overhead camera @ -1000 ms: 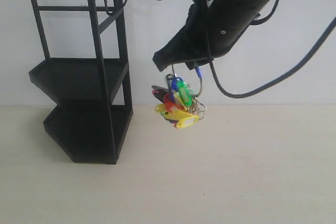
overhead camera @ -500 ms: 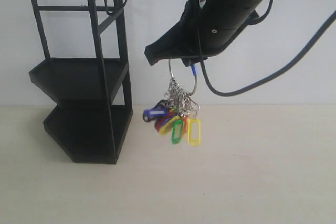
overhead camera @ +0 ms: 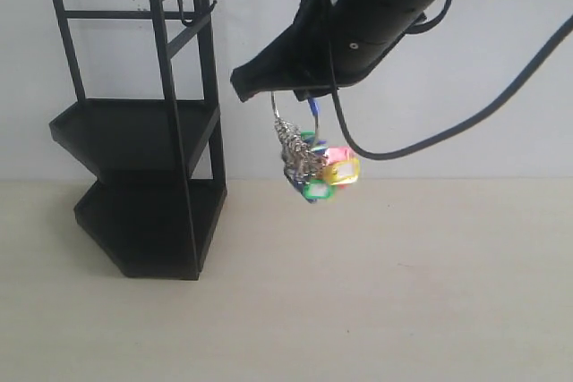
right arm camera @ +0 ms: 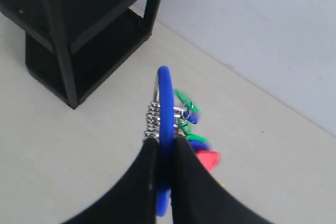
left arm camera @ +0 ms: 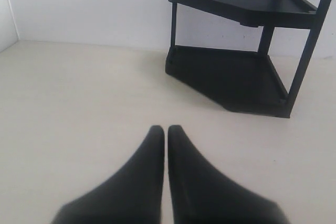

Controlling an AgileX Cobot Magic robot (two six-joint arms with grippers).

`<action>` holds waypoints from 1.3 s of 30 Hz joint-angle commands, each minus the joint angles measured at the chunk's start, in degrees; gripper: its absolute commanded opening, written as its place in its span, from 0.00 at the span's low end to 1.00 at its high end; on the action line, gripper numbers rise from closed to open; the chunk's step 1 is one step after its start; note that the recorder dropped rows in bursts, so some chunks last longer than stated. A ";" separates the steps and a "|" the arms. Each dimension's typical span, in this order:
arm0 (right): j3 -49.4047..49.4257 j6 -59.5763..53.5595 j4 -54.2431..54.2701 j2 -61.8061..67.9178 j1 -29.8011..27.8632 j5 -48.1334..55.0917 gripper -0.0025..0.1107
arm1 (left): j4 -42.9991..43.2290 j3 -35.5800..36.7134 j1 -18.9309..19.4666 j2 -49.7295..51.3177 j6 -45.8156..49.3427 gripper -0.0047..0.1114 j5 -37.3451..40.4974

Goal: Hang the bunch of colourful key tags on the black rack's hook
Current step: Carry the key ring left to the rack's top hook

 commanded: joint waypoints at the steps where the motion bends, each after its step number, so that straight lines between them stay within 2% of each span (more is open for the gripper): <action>1: -0.18 12.24 -8.72 -0.85 -0.51 -9.02 0.02 | -0.05 -0.14 -0.48 0.20 -0.36 0.08 -0.20; 6: -0.18 14.51 -13.29 1.22 -0.60 -22.13 0.02 | -0.05 -0.14 -0.48 0.20 -0.36 0.08 -0.20; 12: -0.89 22.06 -23.35 4.37 -0.60 -24.83 0.02 | -0.05 -0.14 -0.48 0.20 -0.36 0.08 -0.20; 19: -4.52 23.65 -23.90 8.78 -0.60 -32.17 0.02 | -0.05 -0.14 -0.48 0.20 -0.36 0.08 -0.20; 25: -9.34 24.48 -23.90 13.67 -0.60 -33.07 0.02 | -0.05 -0.14 -0.48 0.20 -0.36 0.08 -0.20; 39: -9.47 26.64 -23.77 15.48 0.10 -36.82 0.02 | -0.05 -0.14 -0.48 0.20 -0.36 0.08 -0.20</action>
